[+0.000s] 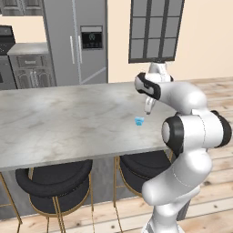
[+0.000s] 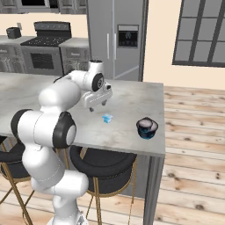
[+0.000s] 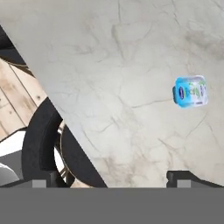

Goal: Stack the yogurt containers by placing the smaller containers on top of the larger containers.

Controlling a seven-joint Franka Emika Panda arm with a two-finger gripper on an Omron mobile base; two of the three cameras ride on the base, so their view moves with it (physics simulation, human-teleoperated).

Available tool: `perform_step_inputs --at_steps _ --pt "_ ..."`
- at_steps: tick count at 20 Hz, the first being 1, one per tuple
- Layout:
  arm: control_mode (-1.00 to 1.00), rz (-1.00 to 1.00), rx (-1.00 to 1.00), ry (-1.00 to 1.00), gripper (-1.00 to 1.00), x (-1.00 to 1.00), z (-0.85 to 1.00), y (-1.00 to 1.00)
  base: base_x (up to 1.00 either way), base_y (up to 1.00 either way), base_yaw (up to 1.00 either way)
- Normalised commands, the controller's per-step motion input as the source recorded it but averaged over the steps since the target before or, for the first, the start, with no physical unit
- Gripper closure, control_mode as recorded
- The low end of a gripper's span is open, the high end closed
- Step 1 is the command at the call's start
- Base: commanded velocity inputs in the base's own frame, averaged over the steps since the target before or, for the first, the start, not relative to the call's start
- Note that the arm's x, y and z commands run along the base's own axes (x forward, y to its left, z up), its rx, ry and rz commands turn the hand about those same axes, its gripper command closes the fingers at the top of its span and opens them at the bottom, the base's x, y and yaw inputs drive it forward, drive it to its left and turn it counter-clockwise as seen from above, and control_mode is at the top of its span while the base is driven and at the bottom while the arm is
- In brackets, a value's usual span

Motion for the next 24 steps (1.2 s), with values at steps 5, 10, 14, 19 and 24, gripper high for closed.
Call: perform_step_inputs --at_steps 5,10,14,19,24 --pt "-1.0 -0.02 -0.09 0.0 -1.0 0.19 -0.3 0.27 0.0 0.0 0.0" --pt "-1.0 0.0 0.05 0.0 -1.0 0.02 -0.27 0.0 0.0 0.0 0.0" --pt "-1.0 -0.03 0.1 0.01 -1.0 0.03 -0.11 0.0 0.0 0.0 0.0" --pt "-1.0 -0.08 0.06 0.0 -1.0 0.13 -0.2 0.0 0.0 0.0 0.0" --pt "-1.0 -0.06 0.01 0.0 -1.0 0.2 -0.28 0.0 0.0 0.0 0.0"
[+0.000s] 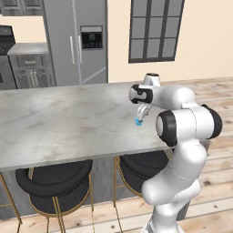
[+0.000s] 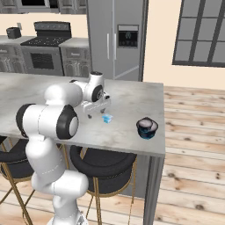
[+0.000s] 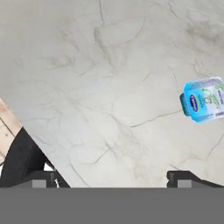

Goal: Stack the yogurt containers by placing the smaller containers on top of the larger containers.

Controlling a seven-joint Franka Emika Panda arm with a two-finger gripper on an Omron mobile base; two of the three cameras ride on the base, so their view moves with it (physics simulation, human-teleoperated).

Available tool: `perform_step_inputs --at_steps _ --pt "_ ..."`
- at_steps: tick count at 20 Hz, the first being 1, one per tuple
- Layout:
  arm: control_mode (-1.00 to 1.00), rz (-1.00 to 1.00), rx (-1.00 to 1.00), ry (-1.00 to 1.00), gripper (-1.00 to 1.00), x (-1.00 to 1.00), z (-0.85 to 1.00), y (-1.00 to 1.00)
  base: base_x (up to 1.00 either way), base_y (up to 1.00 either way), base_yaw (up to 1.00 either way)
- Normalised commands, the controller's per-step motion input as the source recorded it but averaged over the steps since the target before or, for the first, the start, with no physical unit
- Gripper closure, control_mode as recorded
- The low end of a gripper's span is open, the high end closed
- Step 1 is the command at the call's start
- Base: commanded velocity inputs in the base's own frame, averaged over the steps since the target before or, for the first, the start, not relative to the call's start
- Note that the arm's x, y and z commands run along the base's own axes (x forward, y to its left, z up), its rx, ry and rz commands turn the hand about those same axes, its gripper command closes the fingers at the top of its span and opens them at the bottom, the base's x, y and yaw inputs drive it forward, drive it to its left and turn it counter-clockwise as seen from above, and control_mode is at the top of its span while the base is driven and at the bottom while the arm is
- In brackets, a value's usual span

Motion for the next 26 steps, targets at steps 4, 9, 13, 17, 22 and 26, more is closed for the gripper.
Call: perform_step_inputs --at_steps 4,9,13,17,22,26 --pt "-1.0 -0.05 0.0 0.0 -1.0 0.2 -0.33 0.0 0.0 0.0 0.0" --pt "-1.0 -0.02 0.0 -0.01 -1.0 0.21 -0.11 -0.1 0.0 0.0 0.0" --pt "-1.0 0.0 0.0 -0.04 -1.0 0.2 0.0 -0.16 0.0 0.0 0.0" --pt "-1.0 0.0 0.0 -0.03 -1.0 0.17 -0.01 -0.08 0.0 0.0 0.0" --pt "-1.0 0.0 0.0 0.0 -1.0 0.21 -0.19 0.0 0.0 0.0 0.0" --pt "-1.0 -0.02 0.0 0.0 -1.0 0.19 -0.2 0.0 0.0 0.0 0.0"
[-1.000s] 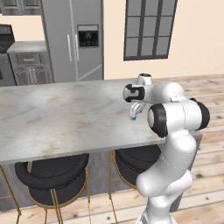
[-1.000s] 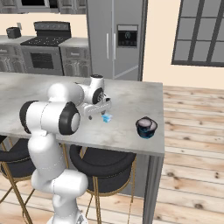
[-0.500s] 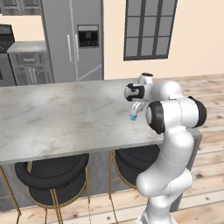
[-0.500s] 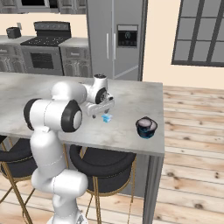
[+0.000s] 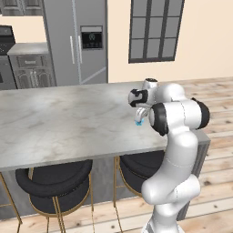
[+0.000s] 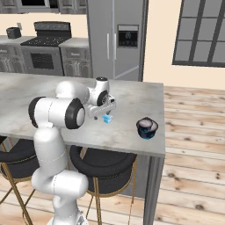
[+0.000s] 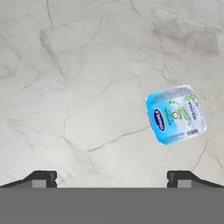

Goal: Stack the yogurt containers by placing the smaller containers on top of the larger containers.

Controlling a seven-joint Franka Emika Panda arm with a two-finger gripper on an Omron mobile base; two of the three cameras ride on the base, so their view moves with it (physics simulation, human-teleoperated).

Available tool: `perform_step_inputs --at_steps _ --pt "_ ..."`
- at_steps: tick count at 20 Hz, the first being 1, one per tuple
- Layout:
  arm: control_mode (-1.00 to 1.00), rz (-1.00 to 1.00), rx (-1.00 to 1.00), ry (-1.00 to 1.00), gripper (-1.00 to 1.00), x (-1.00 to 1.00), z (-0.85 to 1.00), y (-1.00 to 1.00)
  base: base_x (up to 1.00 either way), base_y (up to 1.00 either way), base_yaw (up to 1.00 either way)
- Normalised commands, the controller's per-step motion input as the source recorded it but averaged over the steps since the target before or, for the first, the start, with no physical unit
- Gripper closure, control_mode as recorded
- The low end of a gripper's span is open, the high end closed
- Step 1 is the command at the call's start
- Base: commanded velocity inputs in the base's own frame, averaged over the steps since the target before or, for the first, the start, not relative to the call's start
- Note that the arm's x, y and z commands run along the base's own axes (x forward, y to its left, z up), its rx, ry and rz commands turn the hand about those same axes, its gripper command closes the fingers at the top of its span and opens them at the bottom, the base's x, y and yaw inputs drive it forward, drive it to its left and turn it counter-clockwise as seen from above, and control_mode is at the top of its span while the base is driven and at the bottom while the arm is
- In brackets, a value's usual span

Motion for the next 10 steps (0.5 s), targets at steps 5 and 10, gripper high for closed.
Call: perform_step_inputs --at_steps 5,10 --pt "-1.0 -0.03 0.0 -0.01 -1.0 0.2 -0.03 0.0 0.0 0.0 0.0" --pt "-1.0 -0.04 0.0 -0.01 -1.0 0.17 -0.01 0.0 0.0 0.0 0.0"
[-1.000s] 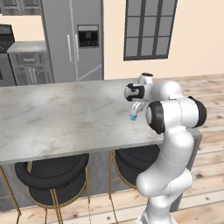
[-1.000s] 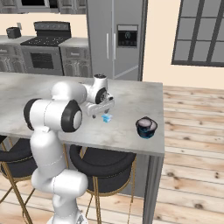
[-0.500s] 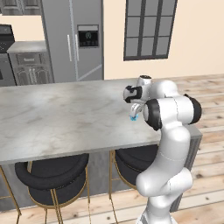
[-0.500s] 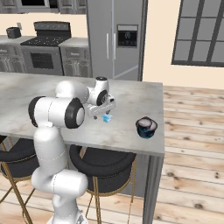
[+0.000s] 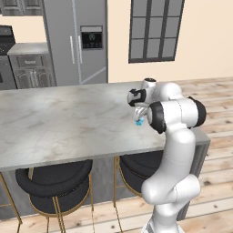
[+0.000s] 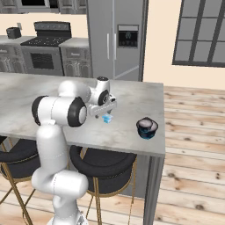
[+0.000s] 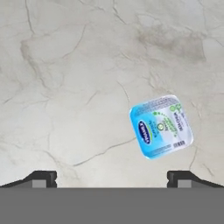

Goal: Stack the yogurt containers by placing the smaller containers on top of the larger containers.

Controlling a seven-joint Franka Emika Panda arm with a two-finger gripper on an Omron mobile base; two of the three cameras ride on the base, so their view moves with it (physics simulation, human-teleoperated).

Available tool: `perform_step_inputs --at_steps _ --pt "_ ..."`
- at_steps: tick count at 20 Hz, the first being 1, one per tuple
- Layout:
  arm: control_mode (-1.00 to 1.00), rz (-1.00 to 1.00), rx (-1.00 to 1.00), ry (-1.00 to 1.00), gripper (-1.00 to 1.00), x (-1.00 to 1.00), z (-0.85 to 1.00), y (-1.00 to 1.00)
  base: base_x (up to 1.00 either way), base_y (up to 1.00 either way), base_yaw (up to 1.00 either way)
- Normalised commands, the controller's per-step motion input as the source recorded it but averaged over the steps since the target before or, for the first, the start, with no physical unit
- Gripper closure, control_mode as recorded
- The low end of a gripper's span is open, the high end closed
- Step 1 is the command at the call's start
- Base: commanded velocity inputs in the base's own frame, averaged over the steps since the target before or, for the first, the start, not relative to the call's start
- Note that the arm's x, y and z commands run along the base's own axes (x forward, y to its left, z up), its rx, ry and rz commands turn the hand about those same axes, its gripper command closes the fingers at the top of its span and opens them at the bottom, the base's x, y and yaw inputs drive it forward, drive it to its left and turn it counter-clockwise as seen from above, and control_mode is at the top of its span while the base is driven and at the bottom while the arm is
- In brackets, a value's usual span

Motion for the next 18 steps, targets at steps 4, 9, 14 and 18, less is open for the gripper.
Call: perform_step_inputs --at_steps 4,9,14,18 --pt "-1.0 -0.03 0.0 0.0 -1.0 0.08 -0.1 -0.01 0.0 0.0 0.0" --pt "-1.0 -0.02 0.0 0.0 -1.0 0.1 -0.13 -0.04 0.0 0.0 0.0" --pt "-1.0 -0.01 0.0 0.0 -1.0 0.09 -0.08 -0.05 0.0 0.0 0.0" --pt "-1.0 -0.02 0.0 0.0 -1.0 0.1 -0.06 0.0 0.0 0.0 0.0"
